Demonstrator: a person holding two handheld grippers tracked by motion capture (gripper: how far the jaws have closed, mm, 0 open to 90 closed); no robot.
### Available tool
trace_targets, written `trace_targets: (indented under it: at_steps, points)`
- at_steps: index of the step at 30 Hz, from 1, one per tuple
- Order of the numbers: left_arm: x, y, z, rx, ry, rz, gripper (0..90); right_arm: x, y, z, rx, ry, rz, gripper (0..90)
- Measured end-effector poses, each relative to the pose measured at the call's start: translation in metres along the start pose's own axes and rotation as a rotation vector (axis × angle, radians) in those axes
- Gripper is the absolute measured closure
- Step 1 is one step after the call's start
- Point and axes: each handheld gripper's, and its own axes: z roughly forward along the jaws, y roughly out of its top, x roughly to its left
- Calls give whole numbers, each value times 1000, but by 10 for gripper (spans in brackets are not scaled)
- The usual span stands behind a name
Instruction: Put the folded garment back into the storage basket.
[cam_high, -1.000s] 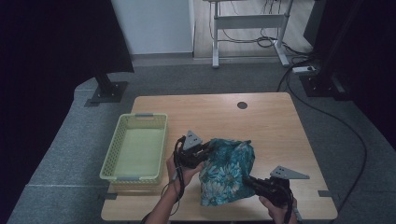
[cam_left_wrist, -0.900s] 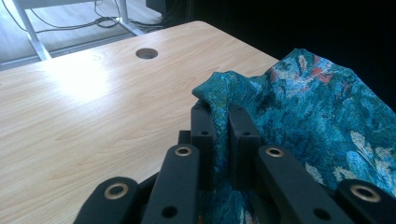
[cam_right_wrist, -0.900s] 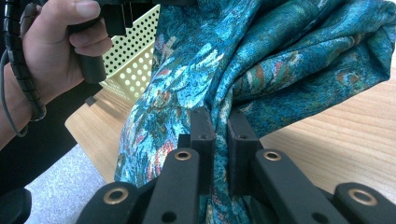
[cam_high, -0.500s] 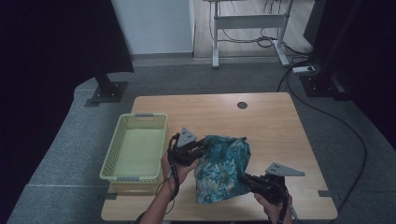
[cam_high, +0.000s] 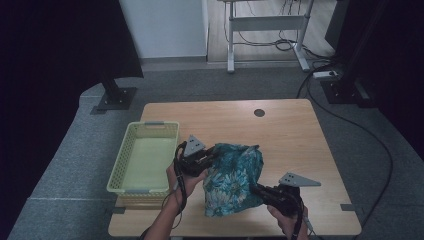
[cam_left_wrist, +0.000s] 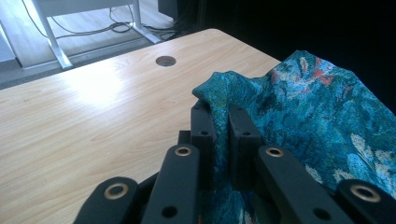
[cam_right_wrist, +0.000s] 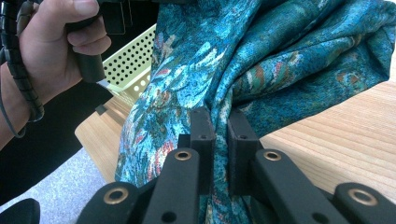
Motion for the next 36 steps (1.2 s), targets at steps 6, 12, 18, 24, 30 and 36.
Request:
trace_targets:
  at_steps: [6, 12, 18, 24, 30, 36]
  points:
    - [3, 0, -4, -3, 13, -3, 826, 4, 2, 5, 1, 8, -4, 823]
    - [7, 0, -9, -1, 22, -6, 826, 6, 4, 10, 2, 12, -4, 823]
    - [10, 0, -14, -4, 33, -6, 826, 9, 6, 15, 4, 18, -7, 823]
    - [14, -2, -16, -2, 41, -11, 826, 12, 6, 22, 11, 26, -11, 823]
    - [18, -3, -19, -1, 45, -14, 826, 12, 7, 26, 13, 30, -9, 823]
    - [20, -4, -23, -2, 51, -15, 826, 14, 8, 31, 16, 36, -7, 823]
